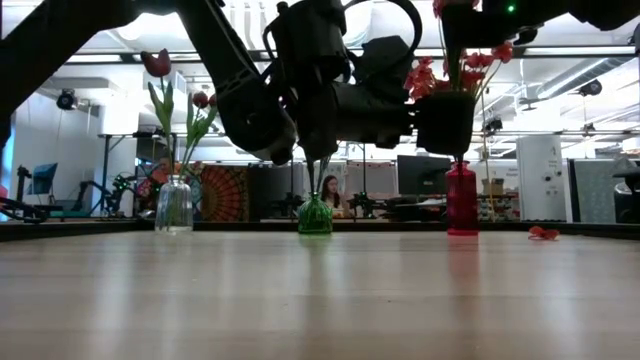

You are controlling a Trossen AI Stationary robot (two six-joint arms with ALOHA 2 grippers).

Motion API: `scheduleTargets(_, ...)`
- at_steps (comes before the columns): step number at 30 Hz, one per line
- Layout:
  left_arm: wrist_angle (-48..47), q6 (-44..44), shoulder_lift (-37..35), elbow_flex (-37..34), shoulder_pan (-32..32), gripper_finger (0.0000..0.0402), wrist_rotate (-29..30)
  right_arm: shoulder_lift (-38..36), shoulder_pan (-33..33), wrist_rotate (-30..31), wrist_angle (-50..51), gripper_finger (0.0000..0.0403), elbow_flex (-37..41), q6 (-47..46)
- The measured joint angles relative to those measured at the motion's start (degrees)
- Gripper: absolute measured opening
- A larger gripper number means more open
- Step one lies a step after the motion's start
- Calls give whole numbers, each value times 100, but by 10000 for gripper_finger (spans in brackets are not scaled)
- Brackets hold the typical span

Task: Sort flowers into vase by color
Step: Put the orange flower into the red vase

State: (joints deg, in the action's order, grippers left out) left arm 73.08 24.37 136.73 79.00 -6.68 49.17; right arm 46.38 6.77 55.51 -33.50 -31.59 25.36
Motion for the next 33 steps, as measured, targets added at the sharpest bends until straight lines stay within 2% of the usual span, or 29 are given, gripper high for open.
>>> scheduleTargets(33,-118,103,-7,-7,-53,212,148,217,115,0,22,20,0,-26)
